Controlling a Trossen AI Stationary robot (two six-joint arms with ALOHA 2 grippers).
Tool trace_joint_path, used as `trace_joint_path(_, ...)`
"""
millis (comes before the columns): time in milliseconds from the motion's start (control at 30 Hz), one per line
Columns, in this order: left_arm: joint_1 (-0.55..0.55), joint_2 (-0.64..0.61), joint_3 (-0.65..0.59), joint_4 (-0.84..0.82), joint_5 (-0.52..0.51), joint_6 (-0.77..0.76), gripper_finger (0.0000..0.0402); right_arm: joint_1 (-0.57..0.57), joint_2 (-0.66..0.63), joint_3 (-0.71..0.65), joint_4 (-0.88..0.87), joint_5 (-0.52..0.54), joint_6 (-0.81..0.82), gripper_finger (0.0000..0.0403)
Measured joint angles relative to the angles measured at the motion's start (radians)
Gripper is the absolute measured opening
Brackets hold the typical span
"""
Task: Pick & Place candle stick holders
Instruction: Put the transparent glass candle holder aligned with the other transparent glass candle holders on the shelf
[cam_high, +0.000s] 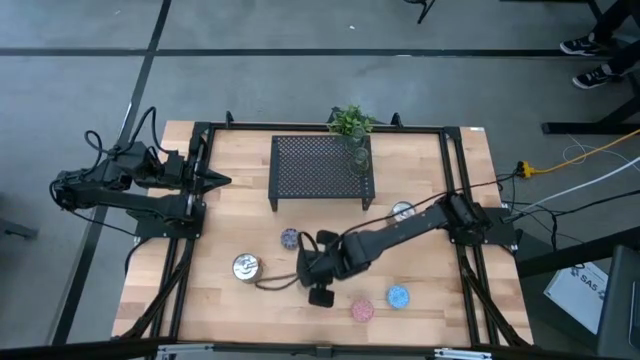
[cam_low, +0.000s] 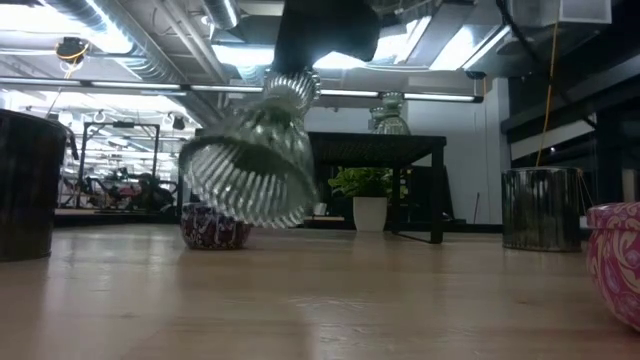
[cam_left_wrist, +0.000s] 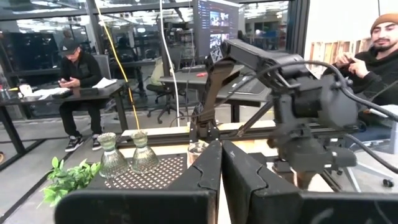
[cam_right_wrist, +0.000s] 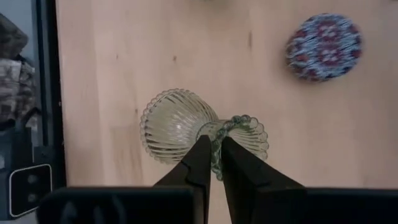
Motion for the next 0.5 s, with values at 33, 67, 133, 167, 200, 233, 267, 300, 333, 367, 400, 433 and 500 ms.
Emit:
trace_joint_path(33,0.0,0.0,0.0,0.0,0.0,0.0,0.0006,-0.007,-0.01,0.0,-0.017,0.0,-0.014,0.0032)
trace_joint_path(67,0.0,0.0,0.0,0.0,0.0,0.0,0.0006,-0.015,-0.023,0.0,-0.03,0.0,-0.029,0.0032)
trace_joint_path(133,0.0,0.0,0.0,0.0,0.0,0.0,0.0007,-0.024,-0.05,0.0,-0.041,0.002,-0.073,0.0032)
trace_joint_path(167,0.0,0.0,0.0,0.0,0.0,0.0,0.0008,-0.028,-0.065,0.001,-0.051,0.004,-0.096,0.0032)
trace_joint_path(200,0.0,0.0,0.0,0.0,0.0,0.0,0.0008,-0.03,-0.082,0.001,-0.064,0.005,-0.119,0.0032)
trace_joint_path(233,0.0,0.0,0.0,0.0,0.0,0.0,0.0008,-0.031,-0.095,0.001,-0.079,0.009,-0.14,0.0032)
trace_joint_path(267,0.0,0.0,0.0,0.0,0.0,0.0,0.0008,-0.031,-0.11,0.001,-0.086,0.014,-0.158,0.0032)
trace_joint_path(300,0.0,0.0,0.0,0.0,0.0,0.0,0.0008,-0.032,-0.124,0.001,-0.089,0.022,-0.178,0.0032)
trace_joint_path(333,0.0,0.0,0.0,0.0,0.0,0.0,0.0007,-0.032,-0.137,0.001,-0.094,0.033,-0.198,0.0032)
trace_joint_path(367,0.0,0.0,0.0,0.0,0.0,0.0,0.0007,-0.032,-0.15,0.001,-0.101,0.043,-0.223,0.0032)
trace_joint_path(400,0.0,0.0,0.0,0.0,0.0,0.0,0.0006,-0.032,-0.163,0.001,-0.11,0.056,-0.249,0.0032)
trace_joint_path(433,0.0,0.0,0.0,0.0,0.0,0.0,0.0006,-0.032,-0.173,0.001,-0.118,0.073,-0.268,0.0032)
trace_joint_path(500,0.0,0.0,0.0,0.0,0.0,0.0,0.0007,-0.032,-0.197,0.001,-0.131,0.104,-0.293,0.0032)
